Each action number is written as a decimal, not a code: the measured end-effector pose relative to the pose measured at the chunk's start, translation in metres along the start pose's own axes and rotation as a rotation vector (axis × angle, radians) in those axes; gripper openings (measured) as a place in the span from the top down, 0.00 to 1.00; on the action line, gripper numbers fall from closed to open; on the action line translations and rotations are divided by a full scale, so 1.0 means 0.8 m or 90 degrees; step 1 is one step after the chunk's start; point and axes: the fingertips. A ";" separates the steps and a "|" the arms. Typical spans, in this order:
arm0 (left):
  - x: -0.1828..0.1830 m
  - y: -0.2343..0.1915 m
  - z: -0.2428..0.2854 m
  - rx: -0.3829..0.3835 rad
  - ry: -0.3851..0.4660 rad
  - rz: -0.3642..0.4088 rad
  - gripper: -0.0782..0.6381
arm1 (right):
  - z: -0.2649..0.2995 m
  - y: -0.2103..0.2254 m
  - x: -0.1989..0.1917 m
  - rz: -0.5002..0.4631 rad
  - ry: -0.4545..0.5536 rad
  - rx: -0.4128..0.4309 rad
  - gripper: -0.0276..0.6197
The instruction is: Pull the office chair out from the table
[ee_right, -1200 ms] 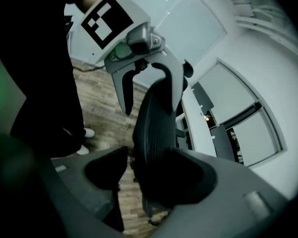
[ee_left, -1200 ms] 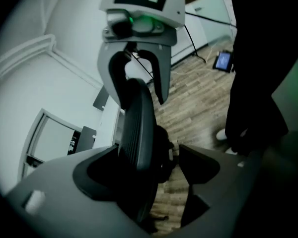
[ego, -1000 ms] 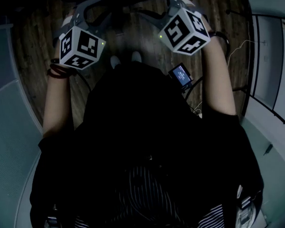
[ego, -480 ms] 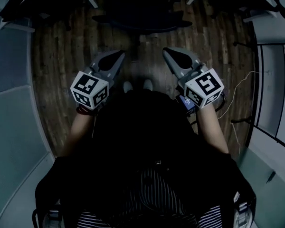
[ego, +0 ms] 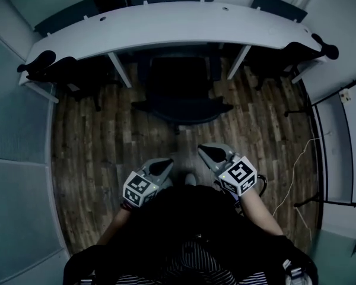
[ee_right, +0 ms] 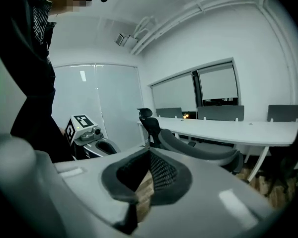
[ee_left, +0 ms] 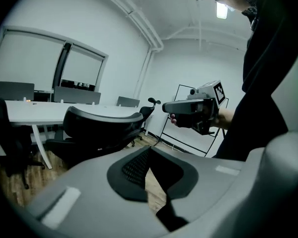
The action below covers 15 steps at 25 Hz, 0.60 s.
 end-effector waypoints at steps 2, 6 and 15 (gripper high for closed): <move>-0.004 0.004 0.002 -0.011 -0.010 0.007 0.88 | 0.008 -0.004 -0.003 -0.008 -0.010 0.007 0.96; -0.030 -0.003 0.005 0.012 -0.051 0.057 0.88 | 0.020 -0.014 -0.004 -0.009 -0.008 0.015 0.96; -0.226 -0.051 0.025 0.022 -0.140 -0.142 0.88 | 0.020 -0.046 -0.034 -0.078 -0.072 0.045 0.96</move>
Point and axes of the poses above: the fingertips, and each gripper's own axes: z forward along the fingers, y to its right, x out of its top, and after that the axes turned 11 degrees about -y, right-handed
